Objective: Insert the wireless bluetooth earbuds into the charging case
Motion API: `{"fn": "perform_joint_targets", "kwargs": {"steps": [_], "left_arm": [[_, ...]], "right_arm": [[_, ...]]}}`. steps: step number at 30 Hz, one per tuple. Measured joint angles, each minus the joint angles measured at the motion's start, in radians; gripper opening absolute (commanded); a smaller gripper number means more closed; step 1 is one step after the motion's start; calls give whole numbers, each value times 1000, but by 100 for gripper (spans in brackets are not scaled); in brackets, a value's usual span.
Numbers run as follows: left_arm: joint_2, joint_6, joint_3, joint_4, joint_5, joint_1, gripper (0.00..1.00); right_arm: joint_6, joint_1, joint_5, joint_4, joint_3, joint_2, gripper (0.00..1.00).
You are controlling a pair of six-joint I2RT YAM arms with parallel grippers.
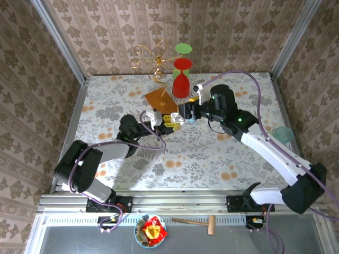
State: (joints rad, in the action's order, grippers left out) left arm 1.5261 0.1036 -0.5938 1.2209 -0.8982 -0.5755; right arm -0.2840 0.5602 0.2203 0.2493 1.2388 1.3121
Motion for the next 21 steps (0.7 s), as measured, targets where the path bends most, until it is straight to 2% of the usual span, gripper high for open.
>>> {"fn": "perform_joint_targets", "kwargs": {"steps": [4, 9, 21], "left_arm": [[-14, -46, 26, 0, 2, 0, 0], [-41, -84, 54, 0, 13, 0, 0], [-47, -97, 64, -11, 31, 1, 0]], "right_arm": [[-43, -11, 25, 109, 84, 77, 72], [-24, -13, 60, 232, 134, 146, 75], [110, -19, 132, 303, 115, 101, 77]]}}
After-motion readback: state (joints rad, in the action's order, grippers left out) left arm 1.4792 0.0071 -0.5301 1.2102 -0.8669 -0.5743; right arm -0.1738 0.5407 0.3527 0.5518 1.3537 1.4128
